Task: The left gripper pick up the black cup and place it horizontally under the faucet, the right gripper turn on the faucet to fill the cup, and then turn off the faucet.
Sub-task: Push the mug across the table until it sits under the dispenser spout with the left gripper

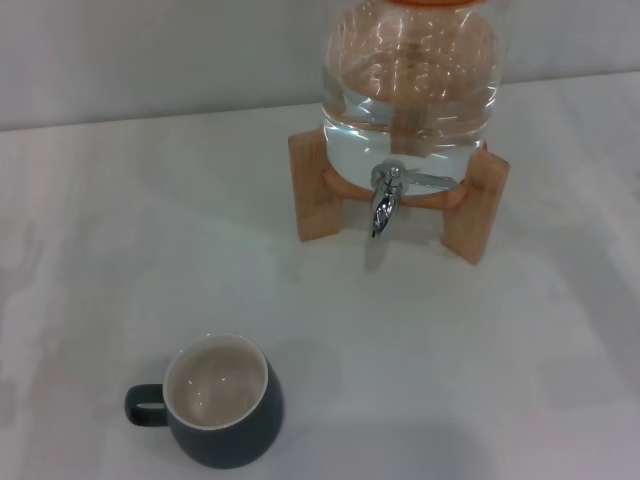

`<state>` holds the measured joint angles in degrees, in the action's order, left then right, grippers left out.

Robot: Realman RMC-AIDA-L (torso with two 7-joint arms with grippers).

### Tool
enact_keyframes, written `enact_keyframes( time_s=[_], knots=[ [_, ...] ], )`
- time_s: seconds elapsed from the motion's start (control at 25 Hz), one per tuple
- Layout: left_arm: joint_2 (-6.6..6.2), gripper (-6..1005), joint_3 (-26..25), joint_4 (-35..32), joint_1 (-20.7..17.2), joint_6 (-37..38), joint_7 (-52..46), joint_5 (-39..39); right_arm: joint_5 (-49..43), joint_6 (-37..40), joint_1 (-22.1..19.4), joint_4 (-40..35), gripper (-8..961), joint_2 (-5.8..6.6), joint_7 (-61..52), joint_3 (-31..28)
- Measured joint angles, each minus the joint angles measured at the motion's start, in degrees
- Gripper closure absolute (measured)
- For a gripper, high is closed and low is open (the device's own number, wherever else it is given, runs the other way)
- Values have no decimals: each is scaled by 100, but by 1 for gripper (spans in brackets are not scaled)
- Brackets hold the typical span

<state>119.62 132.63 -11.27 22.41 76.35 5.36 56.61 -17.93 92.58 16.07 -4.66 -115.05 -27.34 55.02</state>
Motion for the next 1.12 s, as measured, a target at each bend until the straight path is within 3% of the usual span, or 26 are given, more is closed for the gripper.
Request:
enact_keyframes(
  time_s=[1.12],
  knots=[
    [9,117,0,-17,0,-6,0,-25,0,-3,-25,0,85,0,0,0]
  ],
)
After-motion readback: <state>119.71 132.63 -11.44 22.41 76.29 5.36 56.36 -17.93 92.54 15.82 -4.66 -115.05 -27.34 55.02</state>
